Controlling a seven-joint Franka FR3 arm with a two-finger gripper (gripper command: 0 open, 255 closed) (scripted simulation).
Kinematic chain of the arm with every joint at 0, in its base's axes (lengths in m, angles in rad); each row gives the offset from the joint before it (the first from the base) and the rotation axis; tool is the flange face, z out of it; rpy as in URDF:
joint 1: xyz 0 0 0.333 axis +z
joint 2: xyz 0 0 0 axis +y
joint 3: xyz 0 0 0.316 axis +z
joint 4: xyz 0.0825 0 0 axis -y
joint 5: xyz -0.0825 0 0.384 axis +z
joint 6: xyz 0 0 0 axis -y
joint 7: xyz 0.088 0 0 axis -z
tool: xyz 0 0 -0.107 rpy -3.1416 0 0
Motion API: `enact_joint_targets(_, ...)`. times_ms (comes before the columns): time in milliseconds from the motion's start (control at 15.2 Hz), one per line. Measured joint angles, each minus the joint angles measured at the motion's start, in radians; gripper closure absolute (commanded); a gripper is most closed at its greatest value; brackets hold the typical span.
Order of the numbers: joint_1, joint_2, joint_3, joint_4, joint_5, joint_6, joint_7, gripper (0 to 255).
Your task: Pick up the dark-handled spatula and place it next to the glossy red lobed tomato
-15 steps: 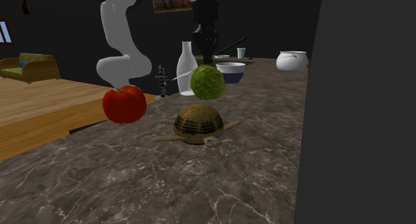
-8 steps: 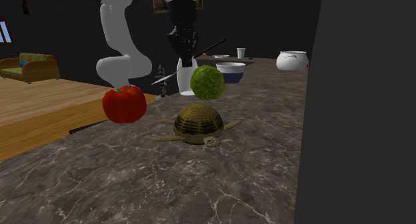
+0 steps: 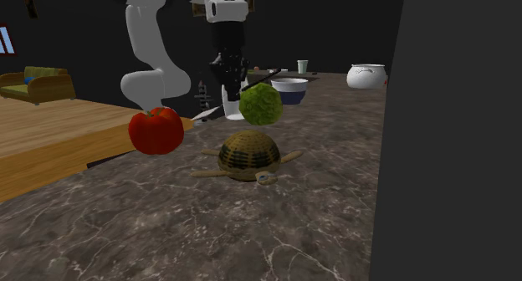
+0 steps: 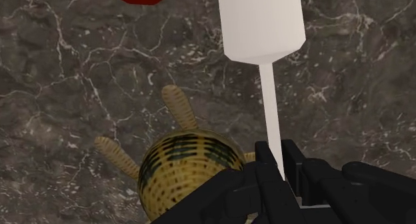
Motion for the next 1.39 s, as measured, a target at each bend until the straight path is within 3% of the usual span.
enact_joint_targets(1386, 0.001, 0.087, 0.001, -0.202, 0.004, 0.289, -0.007, 255)
